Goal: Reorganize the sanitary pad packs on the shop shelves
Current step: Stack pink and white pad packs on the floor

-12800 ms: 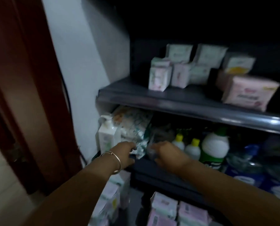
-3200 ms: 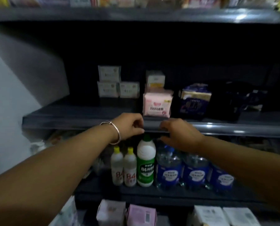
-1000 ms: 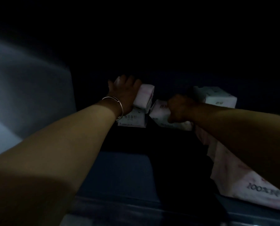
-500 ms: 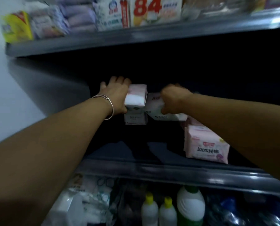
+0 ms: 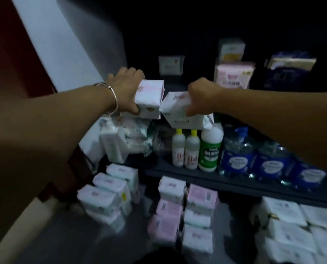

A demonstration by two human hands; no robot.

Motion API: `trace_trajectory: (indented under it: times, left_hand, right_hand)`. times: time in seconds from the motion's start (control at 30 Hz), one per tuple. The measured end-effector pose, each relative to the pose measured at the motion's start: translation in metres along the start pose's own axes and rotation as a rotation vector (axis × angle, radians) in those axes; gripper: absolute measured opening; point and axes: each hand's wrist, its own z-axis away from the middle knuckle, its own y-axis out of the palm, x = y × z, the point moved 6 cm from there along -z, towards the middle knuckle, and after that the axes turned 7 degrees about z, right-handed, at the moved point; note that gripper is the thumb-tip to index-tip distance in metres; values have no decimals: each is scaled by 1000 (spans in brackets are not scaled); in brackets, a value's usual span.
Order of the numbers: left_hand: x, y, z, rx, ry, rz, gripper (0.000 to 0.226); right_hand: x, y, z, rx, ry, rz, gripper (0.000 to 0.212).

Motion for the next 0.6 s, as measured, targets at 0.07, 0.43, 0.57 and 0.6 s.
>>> trace_trajectory:
  times: [0.07,0.43,0.57,0.6]
  left_hand:
    - [-8,28,25,76,4,29,81]
    - [-58,210,106,524,66,165,80]
    - [-68,272,125,621,82,179,81]
    - [-70,287,129,634,87,180,81]
  right_hand:
    - [5,34,23,84,-2,-66,41]
    - [6,213,101,447,12,-236,54]
    - [14,272,122,556,9,-286,51]
    - [17,286,126,562,11,-293,51]
